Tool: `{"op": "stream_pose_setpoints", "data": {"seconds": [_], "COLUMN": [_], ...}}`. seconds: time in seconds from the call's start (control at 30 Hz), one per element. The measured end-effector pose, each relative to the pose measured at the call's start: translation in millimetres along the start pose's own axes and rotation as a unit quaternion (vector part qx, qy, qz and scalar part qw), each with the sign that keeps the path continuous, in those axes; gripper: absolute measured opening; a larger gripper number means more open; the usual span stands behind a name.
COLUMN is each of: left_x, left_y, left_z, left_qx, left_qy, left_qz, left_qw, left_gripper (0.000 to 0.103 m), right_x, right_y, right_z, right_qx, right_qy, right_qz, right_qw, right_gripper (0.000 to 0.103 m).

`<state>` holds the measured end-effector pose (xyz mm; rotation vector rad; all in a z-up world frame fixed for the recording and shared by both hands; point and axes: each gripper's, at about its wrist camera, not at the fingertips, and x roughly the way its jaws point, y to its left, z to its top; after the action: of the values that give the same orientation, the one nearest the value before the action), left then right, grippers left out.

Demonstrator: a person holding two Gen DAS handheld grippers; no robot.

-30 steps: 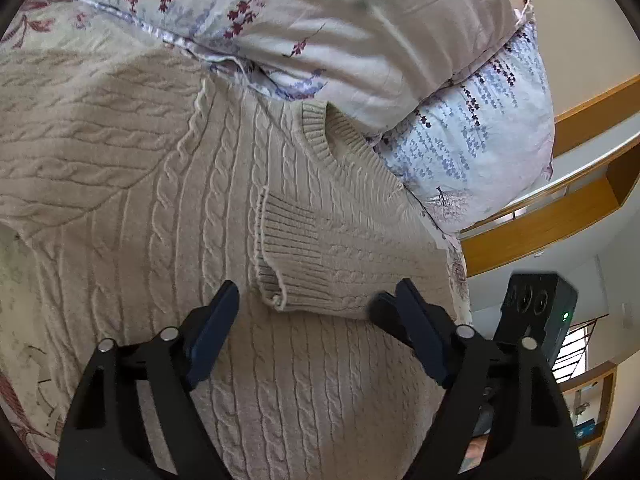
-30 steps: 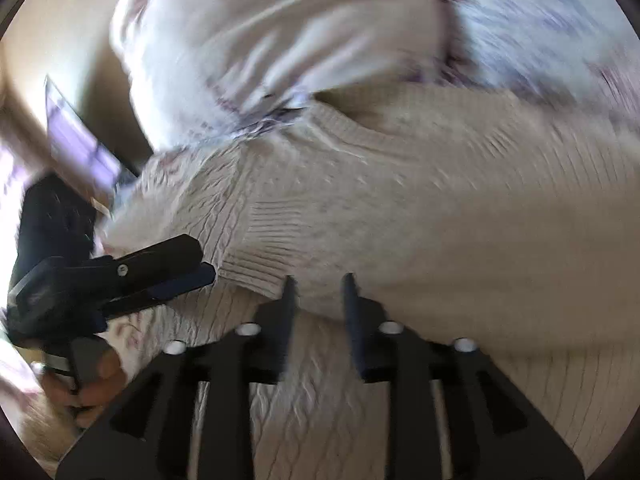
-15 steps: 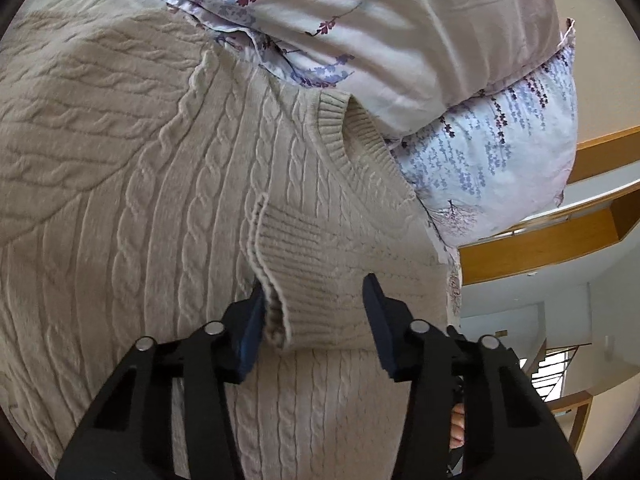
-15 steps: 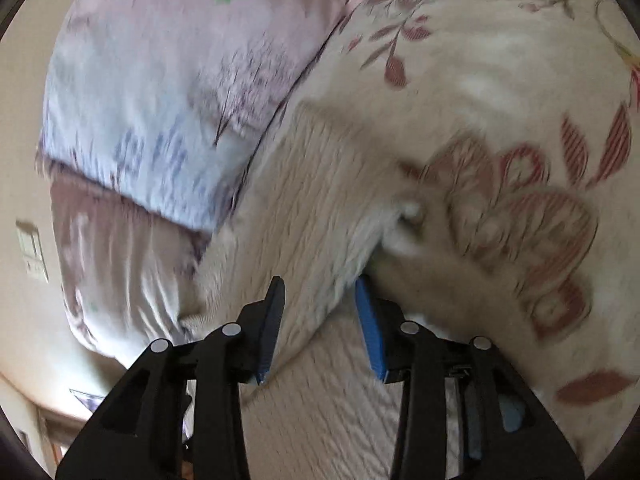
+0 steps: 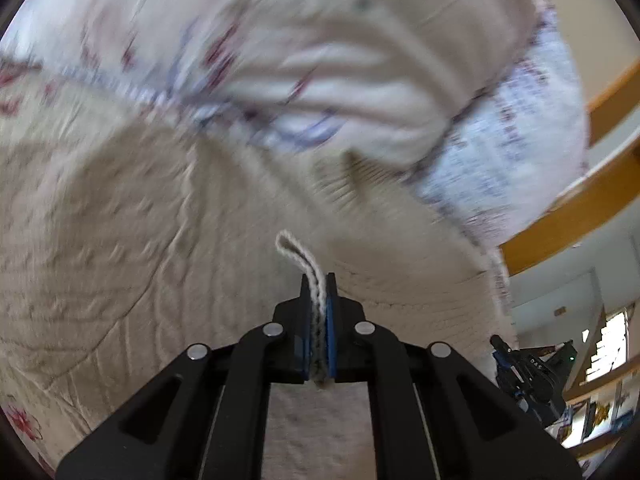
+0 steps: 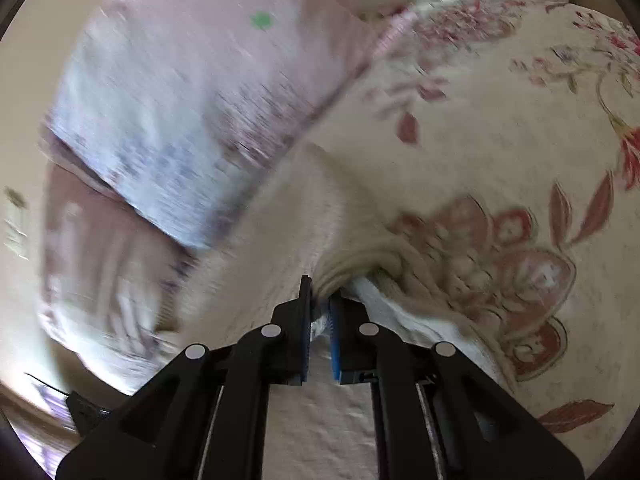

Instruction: Fold small clothes

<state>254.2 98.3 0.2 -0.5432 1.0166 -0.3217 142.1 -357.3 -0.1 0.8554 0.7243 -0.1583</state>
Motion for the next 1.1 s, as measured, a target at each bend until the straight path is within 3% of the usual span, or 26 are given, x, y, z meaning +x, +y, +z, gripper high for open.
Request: {"op": "stream_pose_setpoints", "data": {"seconds": [0.1, 0.17, 0.2, 0.23, 0.3, 0.37, 0.43, 0.5, 0.57, 0.77, 1.03, 1.1], "left_x": [5.8, 0.1, -3.2, -13.8, -32.3, -61.0, -90.2, -116.2, -143.1, -192.8, -196.9, -198.0], "left_y": [5.8, 5.5, 5.8, 7.7, 11.4, 23.4, 42.6, 66.4, 100.2, 190.9, 236.1, 242.4], "left_z": [-4.8, -5.4, -5.8, -7.2, -11.3, -18.1, -25.7, -31.3, -37.5, -50.5, -43.0, -39.6], "left_qx": [-0.002, 0.001, -0.001, -0.001, -0.001, -0.004, -0.014, -0.041, -0.088, -0.228, -0.342, -0.357], "left_qy": [0.006, 0.007, 0.005, -0.002, -0.014, -0.041, -0.066, -0.09, -0.116, -0.17, -0.209, -0.217], "left_qz": [0.011, 0.017, 0.017, 0.011, -0.003, -0.009, -0.002, 0.007, 0.02, 0.041, 0.019, 0.017], "left_qw": [0.9999, 0.9998, 0.9998, 0.9999, 0.9999, 0.9991, 0.9977, 0.9951, 0.9891, 0.9578, 0.916, 0.9083], "left_gripper": [0.008, 0.011, 0.018, 0.025, 0.053, 0.061, 0.062, 0.061, 0.06, 0.055, 0.047, 0.041], "right_x": [-0.2, -2.6, -4.9, -9.9, -19.6, -27.8, -32.6, -34.6, -32.2, -26.6, -25.4, -24.9], "right_y": [7.2, 8.7, 9.4, 9.6, 10.2, 12.0, 15.3, 16.7, 18.3, 23.1, 21.9, 22.0], "right_z": [-2.6, -3.6, -3.8, -5.0, -9.1, -15.2, -23.4, -29.1, -37.0, -47.5, -48.4, -48.5], "right_qx": [-0.02, -0.024, -0.026, -0.027, -0.032, -0.046, -0.058, -0.067, -0.084, -0.112, -0.112, -0.113], "right_qy": [-0.011, -0.013, -0.015, -0.021, -0.031, -0.038, -0.041, -0.041, -0.034, -0.025, -0.014, -0.013], "right_qz": [-0.028, -0.041, -0.05, -0.057, -0.06, -0.054, -0.058, -0.037, 0.007, 0.038, 0.049, 0.05], "right_qw": [0.999, 0.999, 0.998, 0.998, 0.997, 0.997, 0.996, 0.996, 0.996, 0.993, 0.992, 0.992], "right_gripper": [0.009, 0.015, 0.018, 0.025, 0.037, 0.06, 0.079, 0.084, 0.084, 0.085, 0.086, 0.087]}}
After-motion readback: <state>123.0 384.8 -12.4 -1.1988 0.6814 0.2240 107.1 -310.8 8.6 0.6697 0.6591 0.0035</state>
